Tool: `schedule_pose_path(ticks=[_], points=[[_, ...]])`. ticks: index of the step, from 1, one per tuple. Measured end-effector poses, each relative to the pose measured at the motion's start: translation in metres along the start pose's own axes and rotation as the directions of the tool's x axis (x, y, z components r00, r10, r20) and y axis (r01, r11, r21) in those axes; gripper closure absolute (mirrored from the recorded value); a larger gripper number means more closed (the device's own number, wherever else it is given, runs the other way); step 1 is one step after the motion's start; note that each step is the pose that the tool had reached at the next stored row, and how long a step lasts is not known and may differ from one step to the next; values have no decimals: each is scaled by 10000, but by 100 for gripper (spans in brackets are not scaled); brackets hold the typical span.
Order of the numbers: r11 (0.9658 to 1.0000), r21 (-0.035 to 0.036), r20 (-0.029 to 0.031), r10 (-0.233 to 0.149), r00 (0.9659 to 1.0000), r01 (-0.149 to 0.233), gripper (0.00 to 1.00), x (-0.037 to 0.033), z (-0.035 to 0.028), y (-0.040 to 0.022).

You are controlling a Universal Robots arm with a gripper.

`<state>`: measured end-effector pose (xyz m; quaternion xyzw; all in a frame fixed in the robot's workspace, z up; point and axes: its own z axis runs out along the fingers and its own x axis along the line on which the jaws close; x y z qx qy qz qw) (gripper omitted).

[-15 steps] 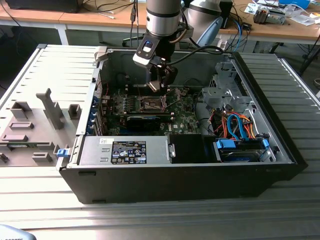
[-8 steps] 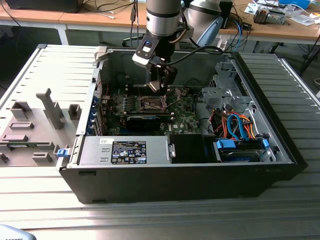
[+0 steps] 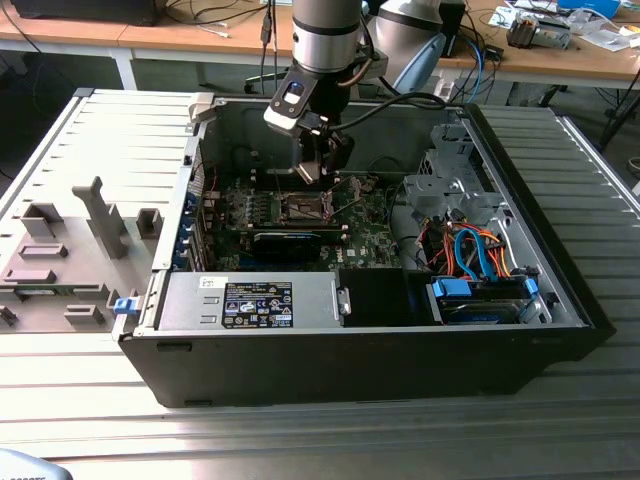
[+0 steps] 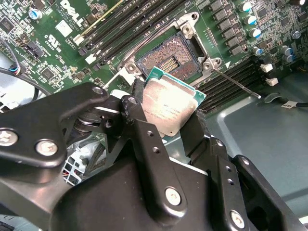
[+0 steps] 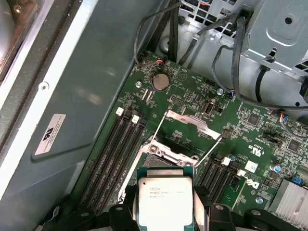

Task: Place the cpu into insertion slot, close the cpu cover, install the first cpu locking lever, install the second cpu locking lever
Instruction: 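Place the cpu into insertion slot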

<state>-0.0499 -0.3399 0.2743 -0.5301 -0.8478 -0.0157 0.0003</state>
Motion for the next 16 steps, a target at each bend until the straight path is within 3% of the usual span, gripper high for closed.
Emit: schedule_pose_path(ticks=[16], points=[[9987,-9,13,515,9987,-515,45,0,6,0]])
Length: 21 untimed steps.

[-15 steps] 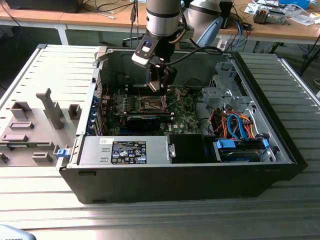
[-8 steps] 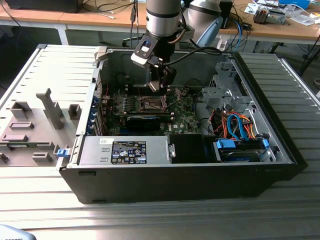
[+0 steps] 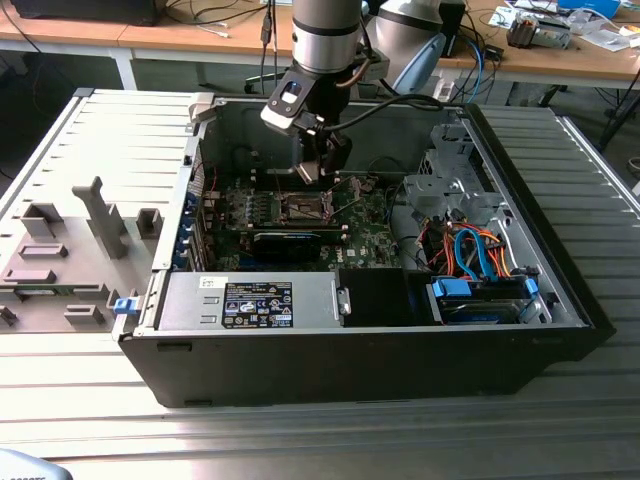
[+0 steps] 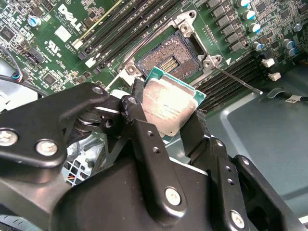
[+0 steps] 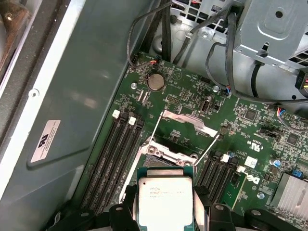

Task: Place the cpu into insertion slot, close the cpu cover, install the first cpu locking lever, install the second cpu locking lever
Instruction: 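Place the cpu into insertion slot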

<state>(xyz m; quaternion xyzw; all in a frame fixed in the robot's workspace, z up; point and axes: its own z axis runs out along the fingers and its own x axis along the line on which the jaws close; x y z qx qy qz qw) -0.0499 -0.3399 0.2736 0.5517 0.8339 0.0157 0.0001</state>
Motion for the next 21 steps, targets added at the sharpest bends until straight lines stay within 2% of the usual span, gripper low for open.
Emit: schedule_pose_path(ticks=[21], points=[[9982,-11,15,593,9982,-593,45,0,5,0]])
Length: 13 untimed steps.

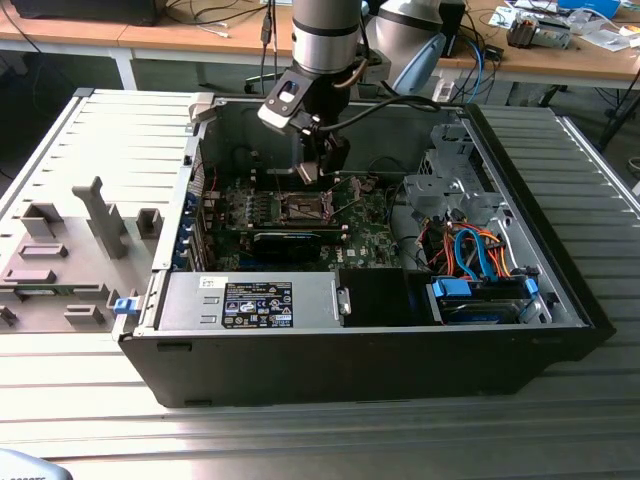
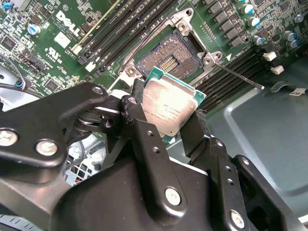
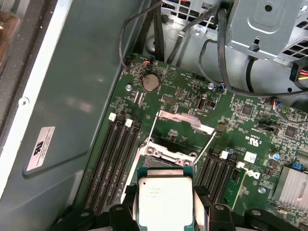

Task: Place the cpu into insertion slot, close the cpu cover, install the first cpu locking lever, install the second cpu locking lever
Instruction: 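Place the cpu into insertion slot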

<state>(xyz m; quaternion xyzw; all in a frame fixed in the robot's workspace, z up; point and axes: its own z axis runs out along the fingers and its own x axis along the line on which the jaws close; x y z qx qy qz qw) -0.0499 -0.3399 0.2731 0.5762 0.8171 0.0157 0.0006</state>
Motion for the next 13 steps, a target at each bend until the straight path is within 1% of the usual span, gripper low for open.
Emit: schedule_pose_path(ticks=[3,13], points=[[9999,-1,5,149,9999,-149,45,0,0,0],[9992,-6,13,407,9992,-407,45,0,2,0]])
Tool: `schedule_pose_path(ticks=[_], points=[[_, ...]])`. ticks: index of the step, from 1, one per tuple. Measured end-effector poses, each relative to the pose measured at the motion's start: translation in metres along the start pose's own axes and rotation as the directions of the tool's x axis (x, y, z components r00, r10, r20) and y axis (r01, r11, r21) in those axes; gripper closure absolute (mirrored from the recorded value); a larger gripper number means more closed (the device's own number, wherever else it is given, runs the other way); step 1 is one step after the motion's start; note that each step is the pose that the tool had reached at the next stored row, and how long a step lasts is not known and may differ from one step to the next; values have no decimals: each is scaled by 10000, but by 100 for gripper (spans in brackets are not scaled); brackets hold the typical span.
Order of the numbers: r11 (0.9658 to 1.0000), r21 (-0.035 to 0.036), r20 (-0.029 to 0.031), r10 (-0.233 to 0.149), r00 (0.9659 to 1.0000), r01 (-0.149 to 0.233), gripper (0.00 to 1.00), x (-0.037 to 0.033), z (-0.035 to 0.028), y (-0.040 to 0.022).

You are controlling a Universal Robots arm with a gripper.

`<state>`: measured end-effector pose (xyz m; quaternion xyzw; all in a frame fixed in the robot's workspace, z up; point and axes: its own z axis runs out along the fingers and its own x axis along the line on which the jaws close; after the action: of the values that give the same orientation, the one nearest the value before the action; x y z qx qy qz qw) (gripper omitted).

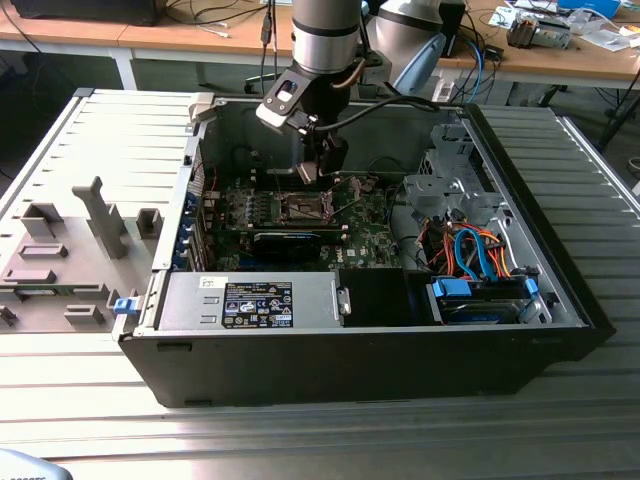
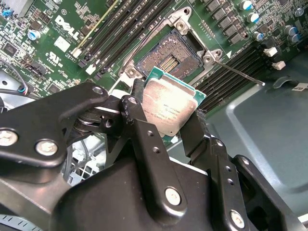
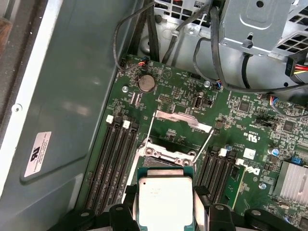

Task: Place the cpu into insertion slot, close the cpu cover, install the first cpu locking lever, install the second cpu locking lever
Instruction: 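Place the cpu into insertion slot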

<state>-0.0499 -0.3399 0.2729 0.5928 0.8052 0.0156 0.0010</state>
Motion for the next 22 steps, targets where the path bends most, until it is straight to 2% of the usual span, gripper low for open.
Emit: schedule_pose_path(ticks=[22], points=[[9986,-9,14,528,9986,-528,45,0,4,0]])
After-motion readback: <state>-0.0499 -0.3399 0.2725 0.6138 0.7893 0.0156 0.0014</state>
